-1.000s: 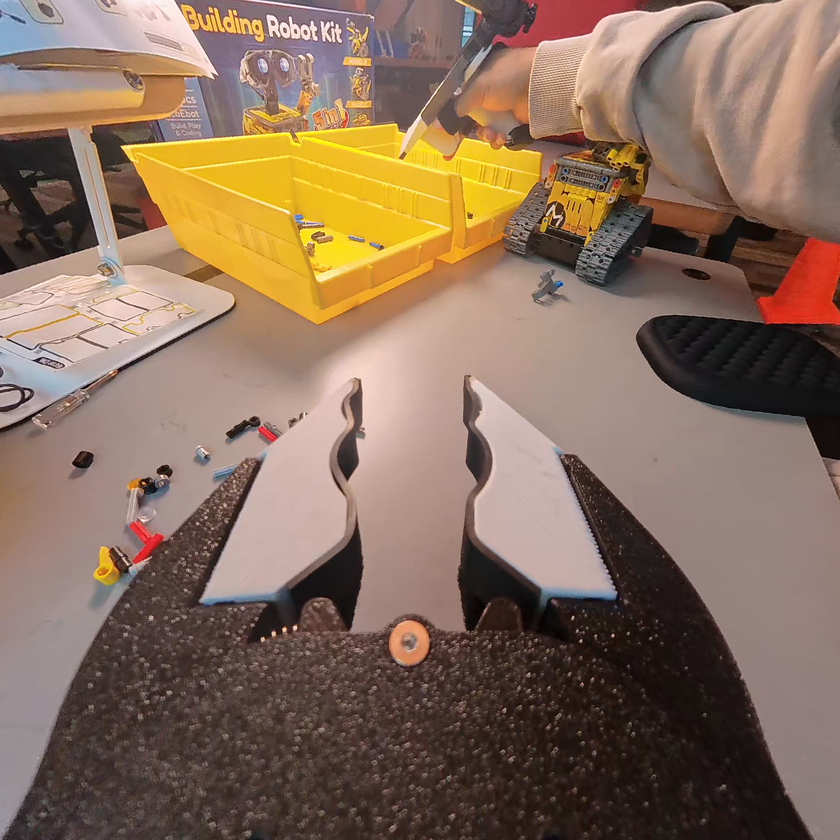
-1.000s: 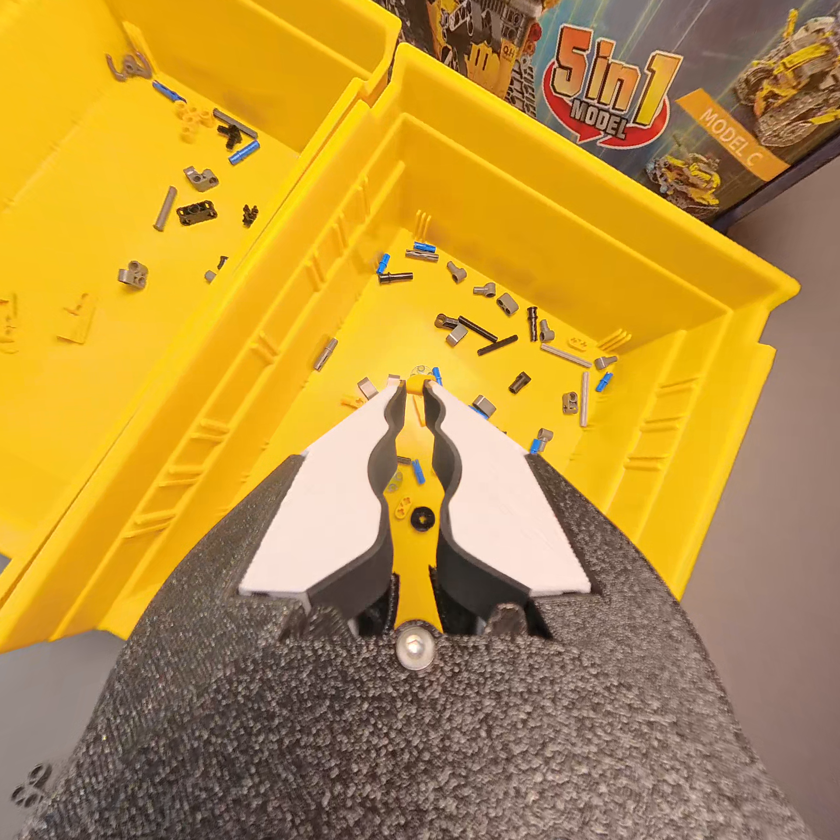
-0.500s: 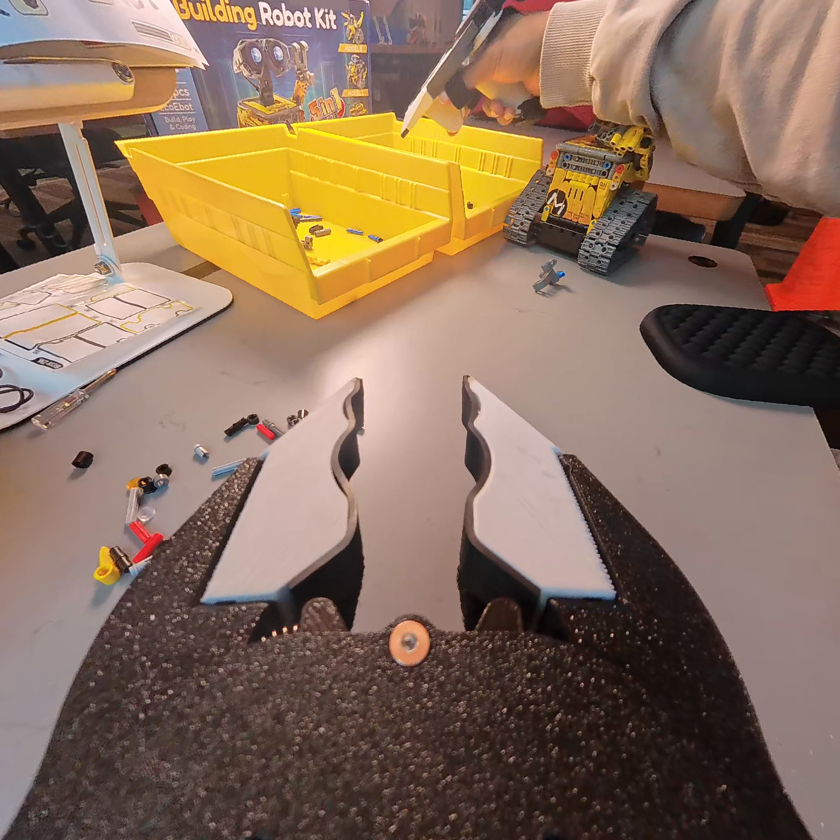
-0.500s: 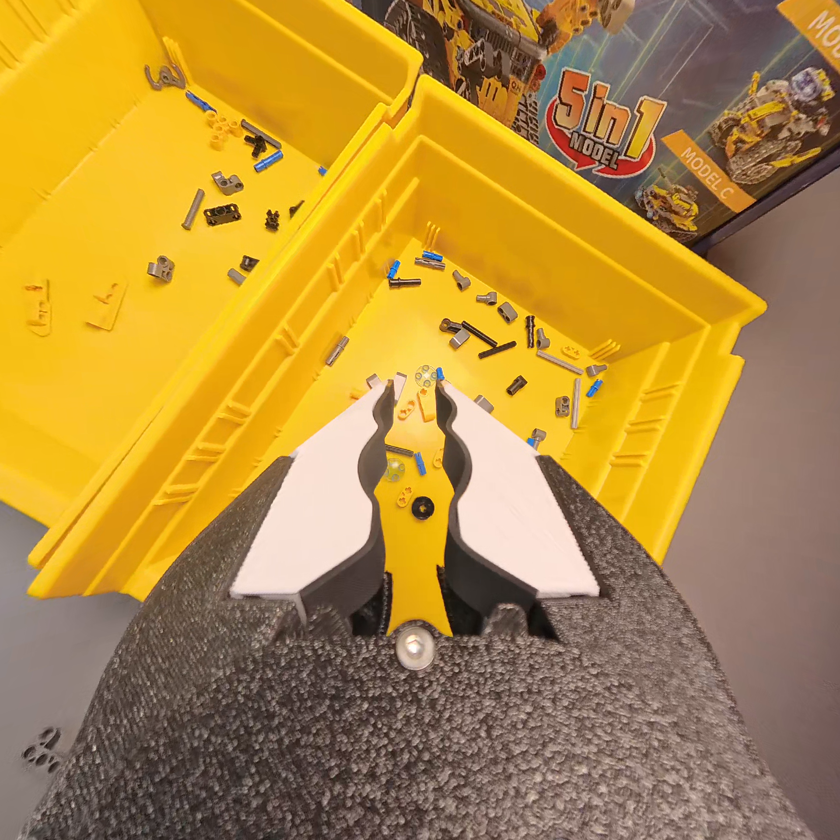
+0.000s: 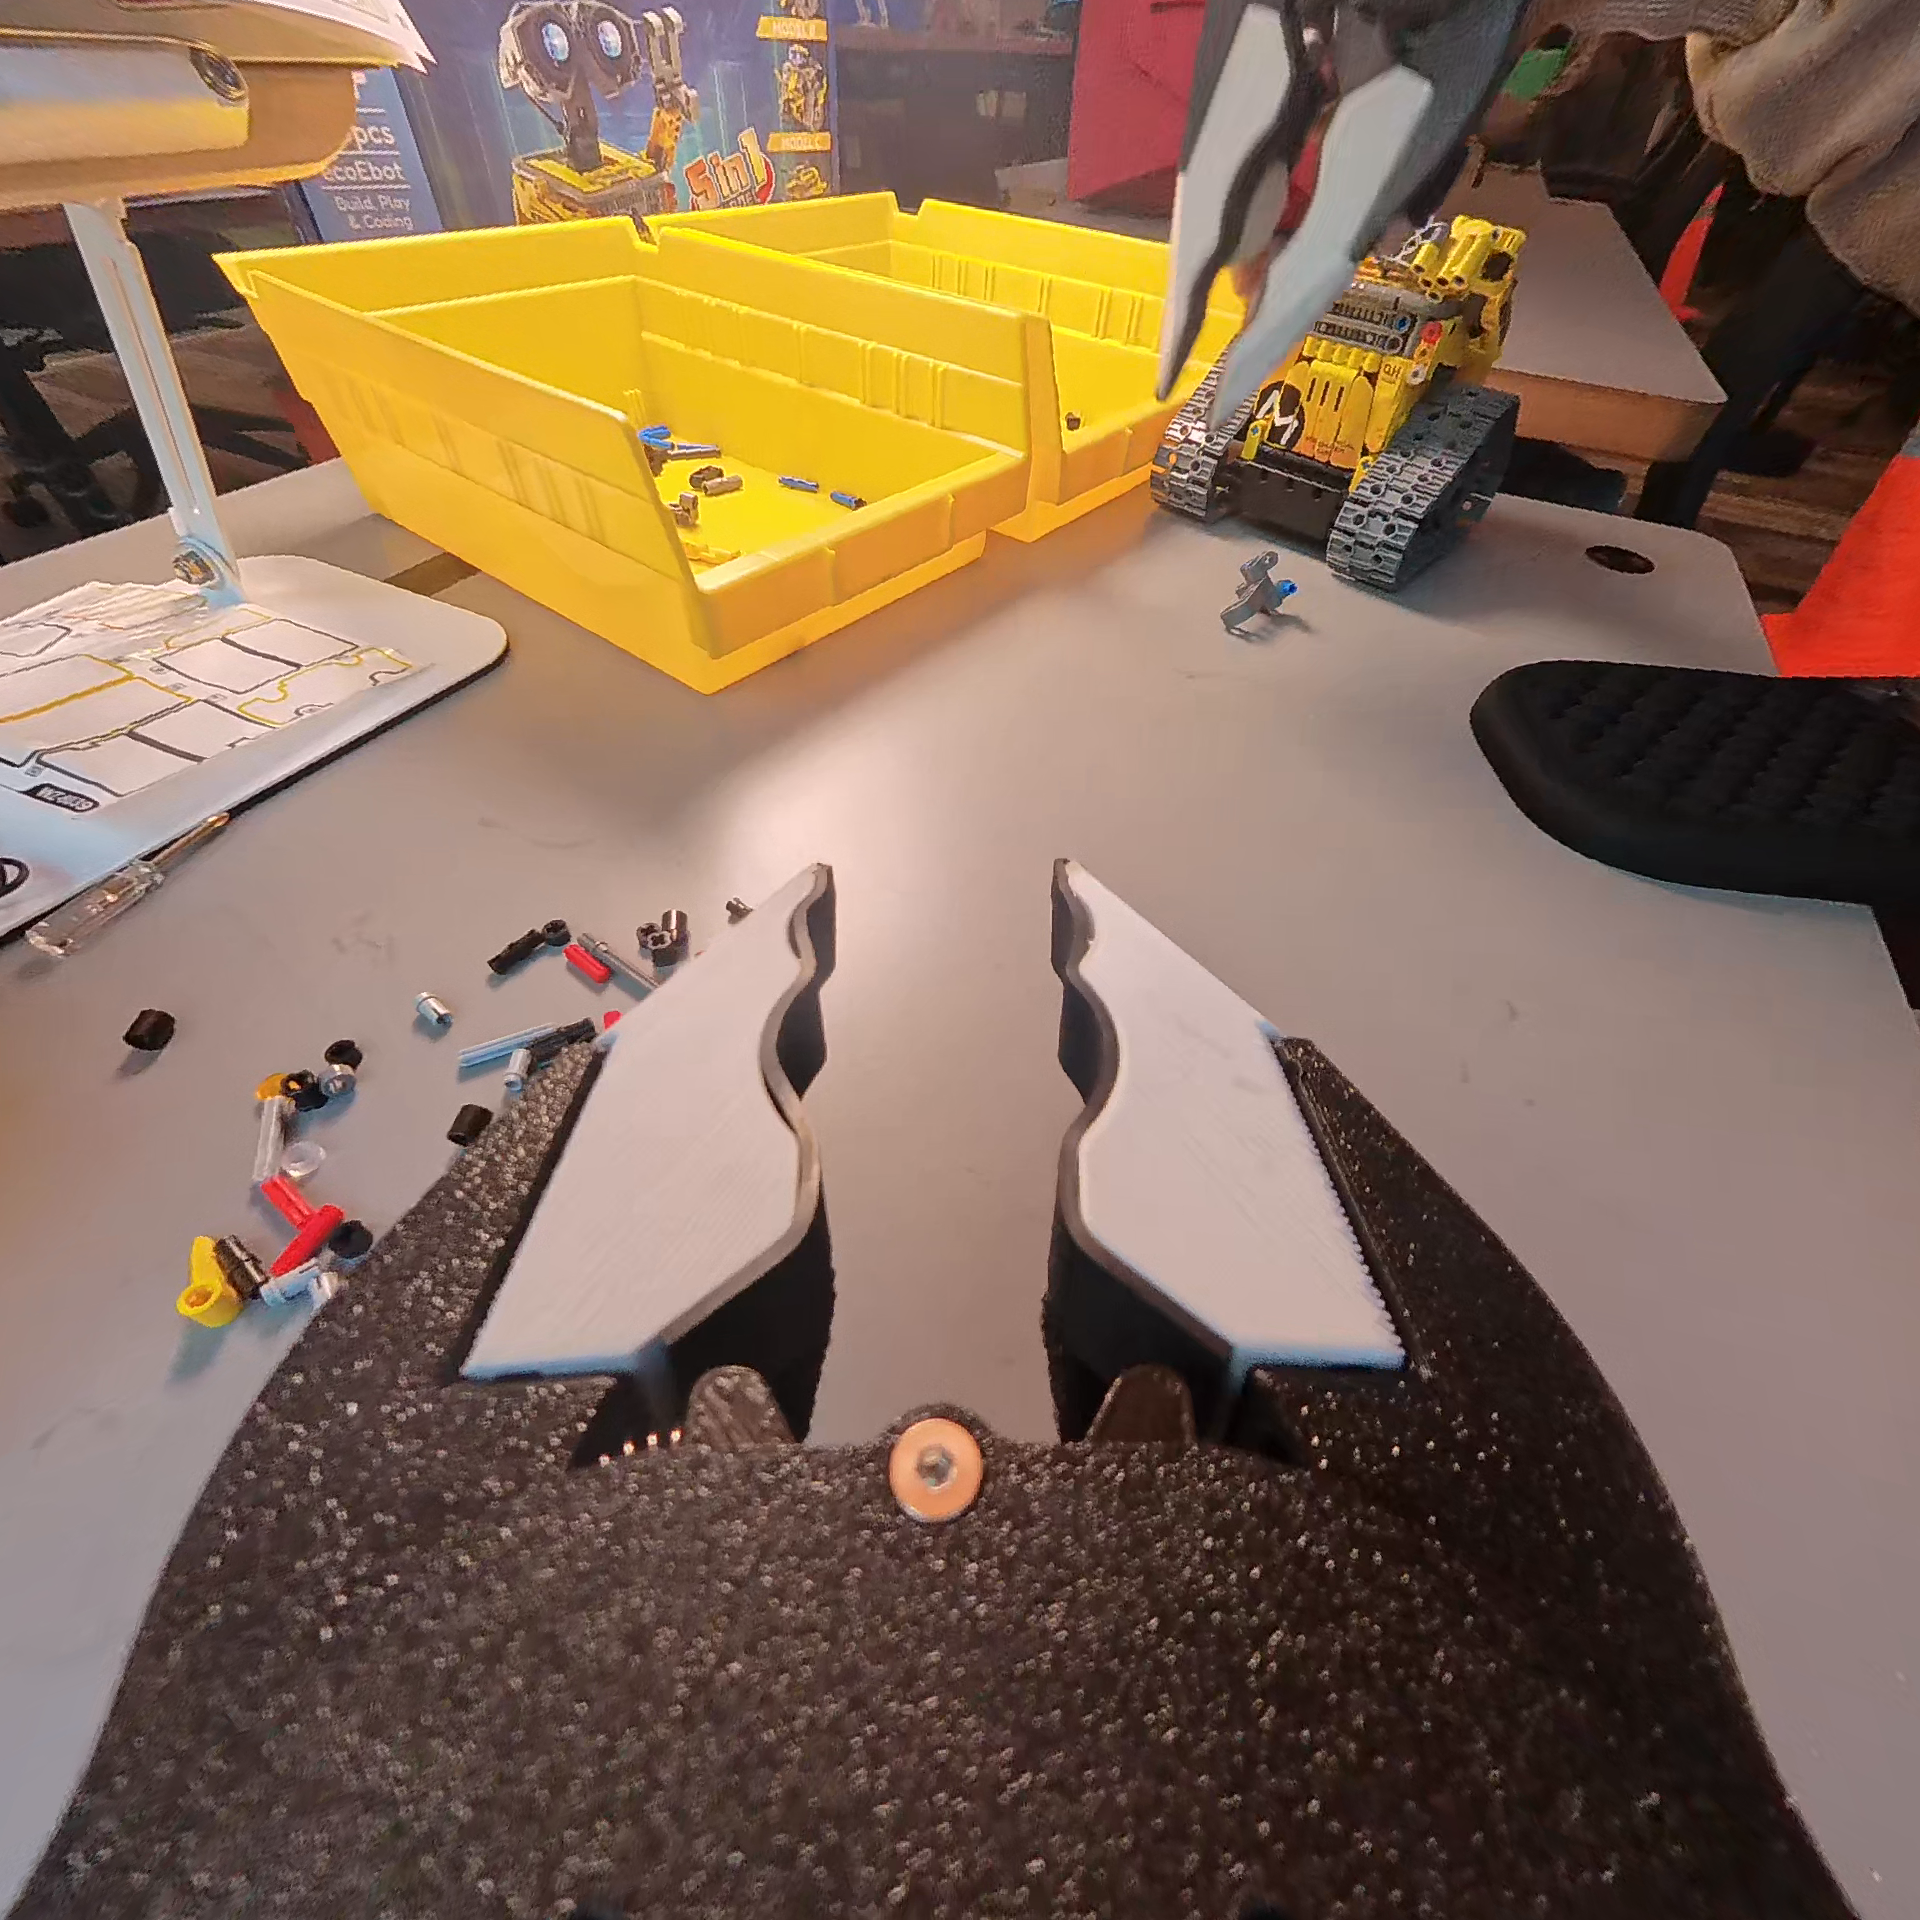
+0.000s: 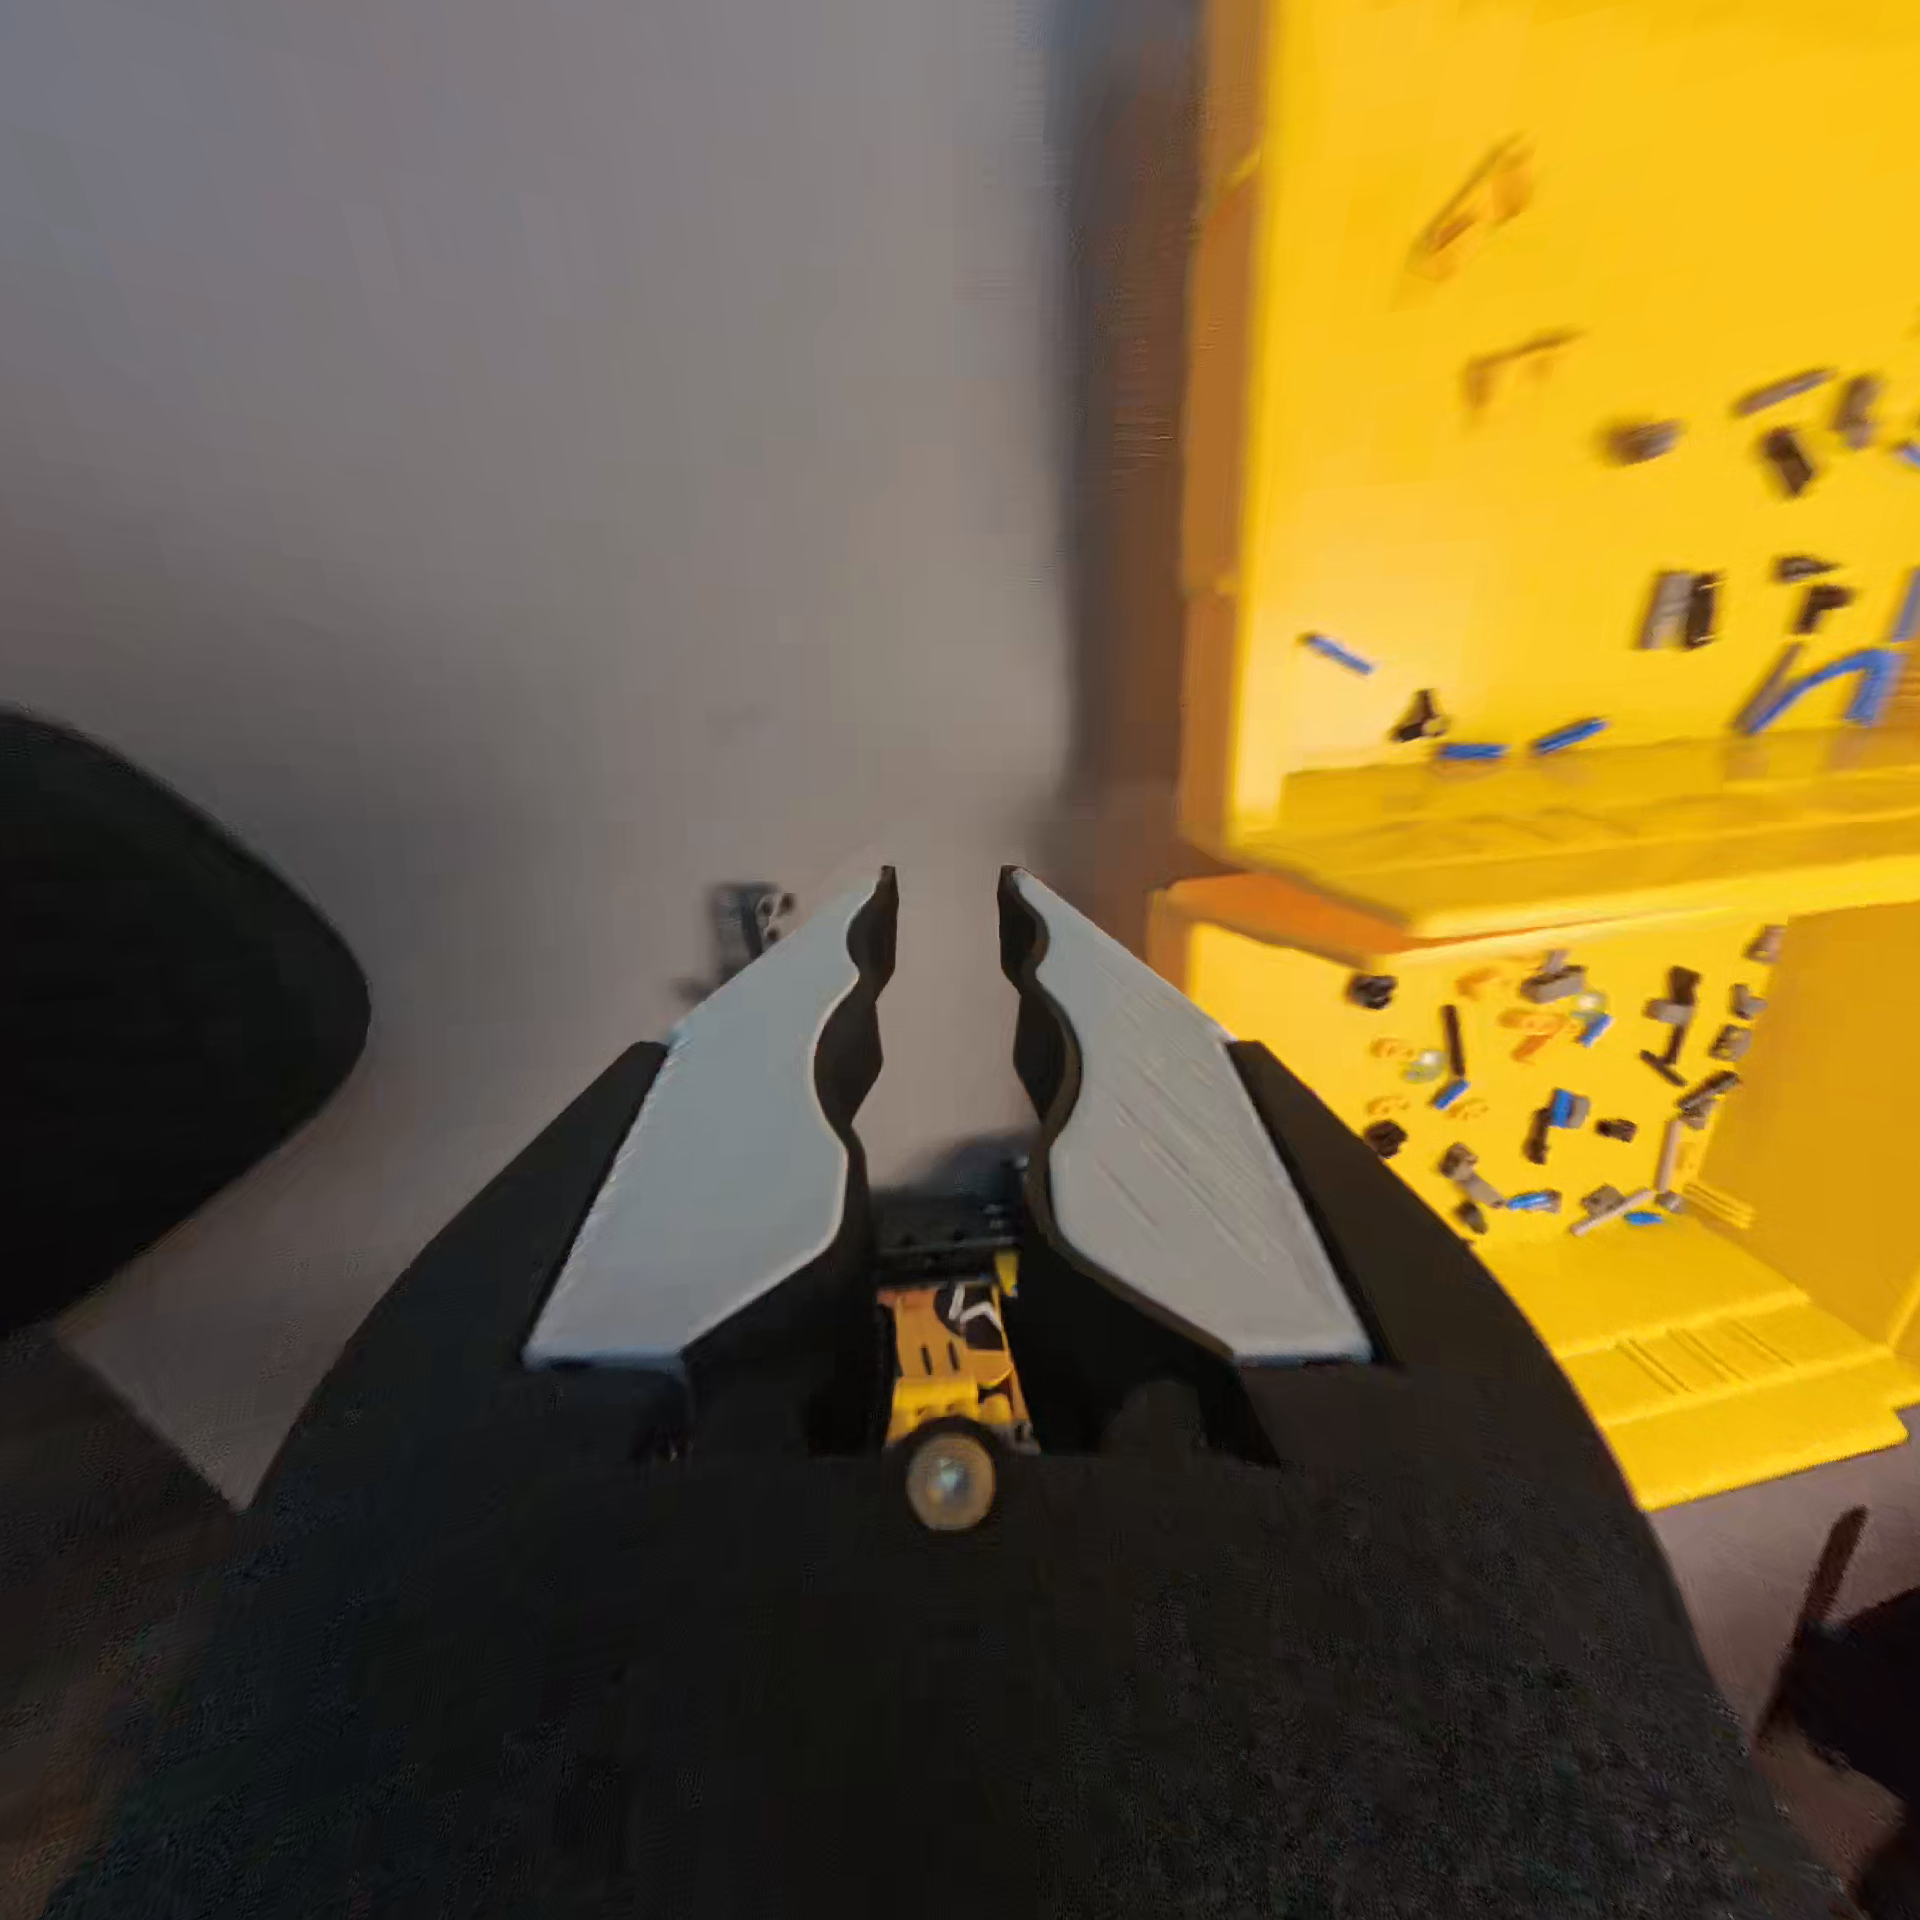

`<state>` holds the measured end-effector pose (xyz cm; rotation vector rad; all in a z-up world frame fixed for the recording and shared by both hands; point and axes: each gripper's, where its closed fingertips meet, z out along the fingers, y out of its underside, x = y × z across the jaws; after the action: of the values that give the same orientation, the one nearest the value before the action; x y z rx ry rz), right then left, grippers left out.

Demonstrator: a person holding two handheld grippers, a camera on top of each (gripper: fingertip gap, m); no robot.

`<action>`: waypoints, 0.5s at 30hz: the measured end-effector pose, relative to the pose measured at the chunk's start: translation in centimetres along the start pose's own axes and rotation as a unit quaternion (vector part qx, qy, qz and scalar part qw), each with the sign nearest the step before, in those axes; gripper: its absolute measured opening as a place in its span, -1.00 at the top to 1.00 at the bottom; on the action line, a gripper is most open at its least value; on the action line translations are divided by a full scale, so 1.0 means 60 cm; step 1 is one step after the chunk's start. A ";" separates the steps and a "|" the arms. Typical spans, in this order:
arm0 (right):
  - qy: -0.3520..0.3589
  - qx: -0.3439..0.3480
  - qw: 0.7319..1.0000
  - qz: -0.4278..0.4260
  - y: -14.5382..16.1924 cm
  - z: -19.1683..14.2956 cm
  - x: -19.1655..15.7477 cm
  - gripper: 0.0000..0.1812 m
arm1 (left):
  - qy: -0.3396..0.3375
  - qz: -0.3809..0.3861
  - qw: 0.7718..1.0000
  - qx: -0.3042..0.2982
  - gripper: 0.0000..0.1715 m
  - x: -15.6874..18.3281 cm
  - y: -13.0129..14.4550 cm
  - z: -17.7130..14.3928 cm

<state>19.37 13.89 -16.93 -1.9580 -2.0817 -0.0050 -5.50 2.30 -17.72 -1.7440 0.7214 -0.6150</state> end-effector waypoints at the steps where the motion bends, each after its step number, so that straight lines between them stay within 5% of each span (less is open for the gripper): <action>1: -0.022 -0.053 0.998 -0.021 0.025 0.019 -0.023 0.80 | 0.000 0.002 1.000 -0.001 0.52 0.001 0.000 0.000; 8: -0.095 -0.223 0.969 -0.053 0.115 0.096 -0.078 0.71 | -0.002 0.015 1.000 -0.009 0.53 0.004 0.002 0.000; 11: -0.120 -0.220 0.967 -0.044 0.107 0.102 -0.091 0.94 | 0.000 0.013 1.000 -0.013 0.54 0.004 0.005 0.001; 15: -0.106 -0.130 0.984 -0.054 0.033 0.097 -0.096 0.94 | 0.012 0.011 1.000 -0.018 0.54 0.010 0.009 0.004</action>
<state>20.36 9.56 -24.08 -2.0688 -2.4305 -0.1000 -5.02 1.88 -18.26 -1.7625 0.7717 -0.6117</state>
